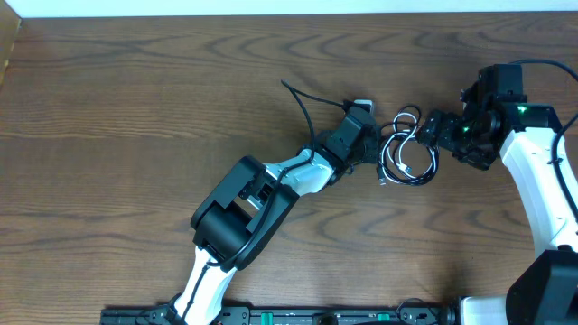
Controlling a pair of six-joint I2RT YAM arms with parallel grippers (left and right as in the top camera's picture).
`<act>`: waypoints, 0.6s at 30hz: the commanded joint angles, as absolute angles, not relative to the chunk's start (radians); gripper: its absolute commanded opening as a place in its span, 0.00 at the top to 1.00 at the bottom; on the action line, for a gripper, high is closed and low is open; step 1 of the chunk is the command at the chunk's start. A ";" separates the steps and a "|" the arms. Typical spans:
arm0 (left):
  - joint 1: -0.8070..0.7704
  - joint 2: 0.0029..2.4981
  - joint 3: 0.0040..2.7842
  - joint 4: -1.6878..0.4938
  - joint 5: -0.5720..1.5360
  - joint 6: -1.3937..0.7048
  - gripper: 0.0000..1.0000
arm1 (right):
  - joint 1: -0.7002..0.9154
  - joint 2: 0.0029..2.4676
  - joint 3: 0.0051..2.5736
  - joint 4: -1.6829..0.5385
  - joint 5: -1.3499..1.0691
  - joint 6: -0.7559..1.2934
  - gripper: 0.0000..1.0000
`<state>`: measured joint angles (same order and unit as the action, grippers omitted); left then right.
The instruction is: Untangle cables
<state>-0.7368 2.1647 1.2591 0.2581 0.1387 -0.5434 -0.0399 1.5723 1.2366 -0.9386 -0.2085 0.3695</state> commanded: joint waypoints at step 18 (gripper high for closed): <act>-0.615 2.022 1.266 -0.157 0.588 -0.471 0.93 | -0.038 1.567 1.242 -0.942 -0.343 0.263 0.08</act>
